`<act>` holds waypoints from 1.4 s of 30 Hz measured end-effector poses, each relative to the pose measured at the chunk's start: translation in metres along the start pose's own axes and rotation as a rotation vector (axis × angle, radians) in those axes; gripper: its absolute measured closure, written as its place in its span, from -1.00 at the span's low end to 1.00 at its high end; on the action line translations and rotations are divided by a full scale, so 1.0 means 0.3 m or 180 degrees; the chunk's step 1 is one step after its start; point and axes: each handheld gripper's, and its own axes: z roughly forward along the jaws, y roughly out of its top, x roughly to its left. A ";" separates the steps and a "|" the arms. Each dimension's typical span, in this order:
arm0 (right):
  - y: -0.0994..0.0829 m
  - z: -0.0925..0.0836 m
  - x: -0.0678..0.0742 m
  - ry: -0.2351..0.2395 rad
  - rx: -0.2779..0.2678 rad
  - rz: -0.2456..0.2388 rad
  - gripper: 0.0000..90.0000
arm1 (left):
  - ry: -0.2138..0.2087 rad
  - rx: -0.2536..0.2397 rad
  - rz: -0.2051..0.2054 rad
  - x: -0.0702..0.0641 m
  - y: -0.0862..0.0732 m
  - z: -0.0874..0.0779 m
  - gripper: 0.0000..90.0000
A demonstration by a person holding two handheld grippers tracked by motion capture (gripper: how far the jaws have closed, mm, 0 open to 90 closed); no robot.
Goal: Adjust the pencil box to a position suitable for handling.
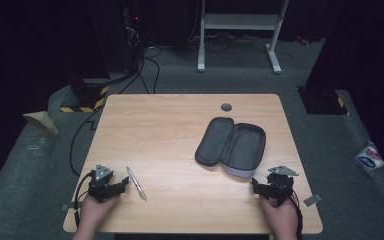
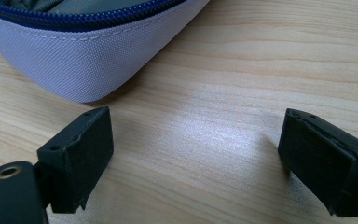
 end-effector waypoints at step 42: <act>-0.002 -0.065 0.021 0.0129 -0.0224 -0.0094 -0.34 | -0.0027 -0.0014 0.0010 0.000 0.003 0.005 -0.34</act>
